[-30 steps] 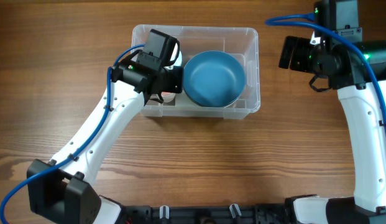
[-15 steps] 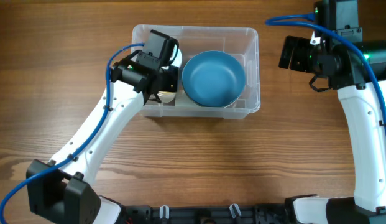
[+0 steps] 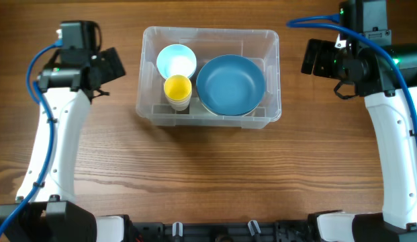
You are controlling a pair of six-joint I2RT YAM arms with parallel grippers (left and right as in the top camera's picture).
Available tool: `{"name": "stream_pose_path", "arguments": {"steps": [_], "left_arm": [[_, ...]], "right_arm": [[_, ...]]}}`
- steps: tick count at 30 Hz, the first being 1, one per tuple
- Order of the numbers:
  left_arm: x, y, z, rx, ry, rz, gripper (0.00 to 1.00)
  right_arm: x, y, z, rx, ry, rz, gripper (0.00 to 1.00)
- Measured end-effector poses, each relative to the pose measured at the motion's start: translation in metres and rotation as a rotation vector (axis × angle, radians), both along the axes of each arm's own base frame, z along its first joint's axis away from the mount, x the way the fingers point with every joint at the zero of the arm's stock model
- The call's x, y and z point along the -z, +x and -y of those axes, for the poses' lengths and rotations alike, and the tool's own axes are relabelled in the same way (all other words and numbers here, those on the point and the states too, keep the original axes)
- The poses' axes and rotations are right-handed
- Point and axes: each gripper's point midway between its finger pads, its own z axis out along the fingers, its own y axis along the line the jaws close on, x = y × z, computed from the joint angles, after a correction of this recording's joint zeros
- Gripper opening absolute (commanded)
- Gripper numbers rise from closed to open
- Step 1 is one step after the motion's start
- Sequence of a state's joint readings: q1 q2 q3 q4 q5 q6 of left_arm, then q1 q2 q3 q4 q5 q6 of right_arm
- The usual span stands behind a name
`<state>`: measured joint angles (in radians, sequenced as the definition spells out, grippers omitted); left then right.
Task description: Pack container
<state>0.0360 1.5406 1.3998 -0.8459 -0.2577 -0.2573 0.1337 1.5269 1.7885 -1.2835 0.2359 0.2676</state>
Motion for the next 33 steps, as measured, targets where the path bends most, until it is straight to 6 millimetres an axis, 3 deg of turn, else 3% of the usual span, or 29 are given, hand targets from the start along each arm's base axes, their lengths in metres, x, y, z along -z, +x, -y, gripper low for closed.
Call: {"name": "stream_pose_path", "arguments": {"steps": [5,27,30,33], "left_arm": [[0.0,-0.003,-0.02,-0.051,0.0,0.0,1.0],[0.0,-0.003,-0.02,-0.051,0.0,0.0,1.0],[0.0,-0.003,-0.02,-0.051,0.0,0.0,1.0],[0.0,-0.003,-0.02,-0.051,0.0,0.0,1.0]], "right_arm": [[0.0,0.0,0.0,0.0,0.0,0.0,1.0],[-0.001,-0.001,0.0,0.0,0.0,0.003,1.0],[-0.013,-0.007,0.001,0.0,0.006,0.039,1.0],[-0.053,-0.034,0.005,0.0,0.023,0.166,1.0]]}}
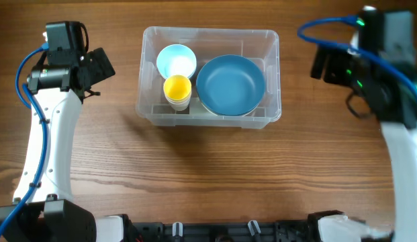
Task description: Pack container
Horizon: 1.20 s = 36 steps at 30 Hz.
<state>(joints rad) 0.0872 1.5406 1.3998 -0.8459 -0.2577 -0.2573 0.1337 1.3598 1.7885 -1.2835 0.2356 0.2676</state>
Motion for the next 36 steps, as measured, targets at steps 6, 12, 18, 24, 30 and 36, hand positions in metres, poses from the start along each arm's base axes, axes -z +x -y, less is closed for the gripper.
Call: {"name": "stream_pose_path", "arguments": {"steps": [6,12,18,24,30,36], "left_arm": [[0.0,0.0,0.0,0.0,0.0,0.0,1.0],[0.0,0.0,0.0,0.0,0.0,0.0,1.0],[0.0,0.0,0.0,0.0,0.0,-0.001,1.0],[0.0,0.0,0.0,0.0,0.0,0.0,1.0],[0.0,0.0,0.0,0.0,0.0,0.0,1.0],[0.0,0.0,0.0,0.0,0.0,0.0,1.0]], "right_arm": [[-0.083,-0.089,0.012,0.0,0.043,0.32,1.0],[-0.121,-0.2,0.027,0.0,0.083,0.617,1.0],[-0.093,-0.251,0.034,0.0,0.094,0.697,1.0],[-0.041,-0.21,0.026,0.013,0.14,0.679,1.0],[-0.007,-0.147,0.015,-0.007,0.165,0.858,1.0],[0.04,-0.117,0.021,0.024,0.151,0.972,1.0]]}}
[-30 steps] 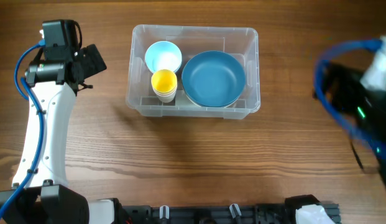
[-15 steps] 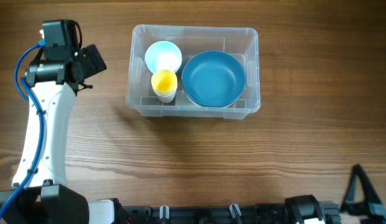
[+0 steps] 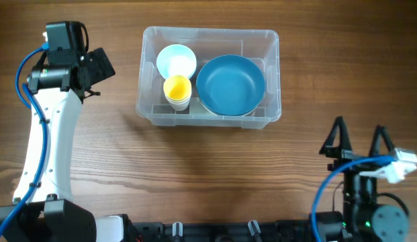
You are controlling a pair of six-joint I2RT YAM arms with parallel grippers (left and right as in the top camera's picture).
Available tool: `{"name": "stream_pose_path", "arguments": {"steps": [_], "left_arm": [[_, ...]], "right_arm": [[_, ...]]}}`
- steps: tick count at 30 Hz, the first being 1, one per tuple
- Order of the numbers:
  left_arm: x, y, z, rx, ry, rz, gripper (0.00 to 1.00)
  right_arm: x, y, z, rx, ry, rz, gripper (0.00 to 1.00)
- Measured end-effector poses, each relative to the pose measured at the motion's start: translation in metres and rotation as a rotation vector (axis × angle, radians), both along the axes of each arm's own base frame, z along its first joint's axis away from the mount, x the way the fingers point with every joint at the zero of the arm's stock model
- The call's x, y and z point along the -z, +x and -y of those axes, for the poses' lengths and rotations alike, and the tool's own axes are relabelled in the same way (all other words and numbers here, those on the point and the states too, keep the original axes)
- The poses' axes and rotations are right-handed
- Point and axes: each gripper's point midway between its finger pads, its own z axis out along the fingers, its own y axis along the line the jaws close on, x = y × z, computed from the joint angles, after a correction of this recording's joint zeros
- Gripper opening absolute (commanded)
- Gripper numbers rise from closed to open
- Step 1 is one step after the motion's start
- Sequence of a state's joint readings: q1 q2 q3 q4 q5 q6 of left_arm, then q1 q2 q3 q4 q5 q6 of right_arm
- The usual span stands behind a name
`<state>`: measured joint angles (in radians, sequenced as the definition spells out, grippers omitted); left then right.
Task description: Pack container
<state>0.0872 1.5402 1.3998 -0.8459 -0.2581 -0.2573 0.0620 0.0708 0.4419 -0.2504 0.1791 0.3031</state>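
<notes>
The clear plastic container (image 3: 209,115) stands at the far middle of the table. Inside it lie a blue bowl (image 3: 230,84) on the right, a pale blue cup (image 3: 176,61) at the far left and a yellow cup (image 3: 177,89) in front of that one. My left gripper (image 3: 101,64) hovers to the left of the container, apart from it; its fingers look like one dark block. My right gripper (image 3: 359,138) is at the front right, well clear of the container, open with nothing between its fingers (image 3: 338,136).
The wooden table (image 3: 208,175) carries nothing else that shows. My left arm (image 3: 50,141) runs along the left side. The right arm's base and blue cable (image 3: 329,191) sit at the front right edge.
My right arm has moved from beside the container's right wall, at the far right, down to the front right corner, its open fingers pointing away from the front edge. The left arm is unchanged.
At first both grippers stood close to the container's two sides, with the bowl and both cups inside. Then the left gripper was a little further left and the right one further right. Now the right arm is at the front right.
</notes>
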Motion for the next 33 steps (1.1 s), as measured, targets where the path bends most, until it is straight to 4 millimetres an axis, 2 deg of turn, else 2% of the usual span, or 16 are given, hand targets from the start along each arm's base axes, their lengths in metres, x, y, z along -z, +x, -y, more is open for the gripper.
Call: {"name": "stream_pose_path", "arguments": {"steps": [7,10,13,21,26,33], "left_arm": [[0.0,0.0,0.0,0.0,0.0,0.0,1.0],[0.0,0.0,0.0,0.0,0.0,0.0,1.0],[0.0,0.0,0.0,0.0,0.0,0.0,1.0],[0.0,0.0,0.0,0.0,0.0,0.0,1.0],[0.0,0.0,0.0,0.0,0.0,0.0,1.0],[0.0,0.0,0.0,0.0,0.0,0.0,1.0]], "right_arm": [[0.08,0.031,-0.006,-0.03,-0.014,-0.099,1.0],[0.099,0.035,-0.009,-0.044,-0.026,-0.093,1.0],[0.107,0.037,-0.015,-0.078,-0.068,-0.094,1.0],[0.109,0.038,-0.024,-0.119,-0.193,-0.102,1.0],[0.133,0.041,-0.024,-0.125,-0.219,-0.148,1.0],[0.133,0.041,-0.026,-0.131,-0.227,-0.146,1.0]]}}
